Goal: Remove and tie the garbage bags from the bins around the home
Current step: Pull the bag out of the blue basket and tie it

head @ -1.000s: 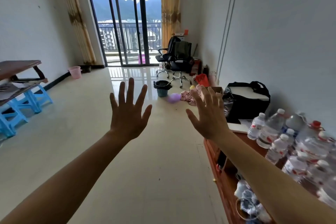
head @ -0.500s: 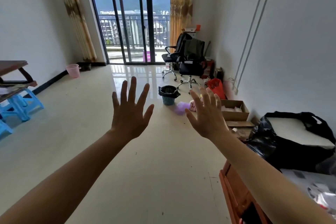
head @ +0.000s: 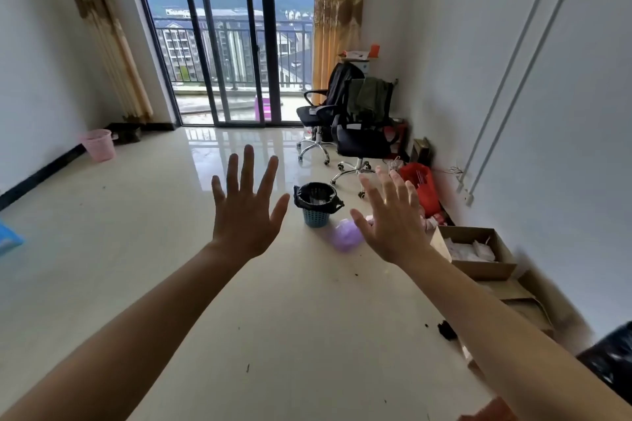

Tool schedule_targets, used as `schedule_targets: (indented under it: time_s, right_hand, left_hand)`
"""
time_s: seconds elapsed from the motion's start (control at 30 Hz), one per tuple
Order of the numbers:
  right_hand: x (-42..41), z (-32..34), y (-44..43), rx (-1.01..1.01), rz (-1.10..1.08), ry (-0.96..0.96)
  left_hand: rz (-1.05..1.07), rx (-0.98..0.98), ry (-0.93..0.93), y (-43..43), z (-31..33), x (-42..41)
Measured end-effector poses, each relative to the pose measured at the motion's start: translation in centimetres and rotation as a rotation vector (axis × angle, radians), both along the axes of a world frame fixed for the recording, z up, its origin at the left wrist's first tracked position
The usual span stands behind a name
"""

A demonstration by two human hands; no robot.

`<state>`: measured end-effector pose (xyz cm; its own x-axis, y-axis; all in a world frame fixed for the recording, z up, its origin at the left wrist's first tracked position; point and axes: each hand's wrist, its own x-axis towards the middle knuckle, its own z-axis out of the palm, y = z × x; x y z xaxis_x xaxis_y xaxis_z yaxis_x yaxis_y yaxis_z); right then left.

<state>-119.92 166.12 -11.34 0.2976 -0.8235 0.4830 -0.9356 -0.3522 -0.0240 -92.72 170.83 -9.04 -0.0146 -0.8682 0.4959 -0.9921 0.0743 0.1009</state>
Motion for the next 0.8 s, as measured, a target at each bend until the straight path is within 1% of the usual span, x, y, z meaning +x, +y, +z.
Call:
schedule_targets:
  time_s: [0.17, 0.3, 0.5, 0.63, 0.8]
  right_hand:
    - [1.0, -2.5, -13.4, 0.021, -0.028, -0.022]
    - [1.8, -5.0, -25.9, 0.025, -0.049, -0.029]
    - [2.8, -4.7, -45.3, 0.089, -0.068, -0.034]
    - [5.1, -3.5, -56.9, 0.133, -0.056, -0.039]
    - [8.2, -5.5, -69.0, 0.182, -0.019, -0.012]
  left_hand:
    - [-0.049, 0.064, -0.031, -13.9, -3.0, 1.2]
    - [-0.073, 0.078, -0.063, -27.3, -5.0, 1.7]
    - [-0.046, 0.131, -0.05, -47.6, -4.0, 1.7]
    - [-0.037, 0.177, -0.041, -57.9, -3.2, 2.8]
    - [-0.025, 0.244, -0.067, -69.4, -6.3, 6.2]
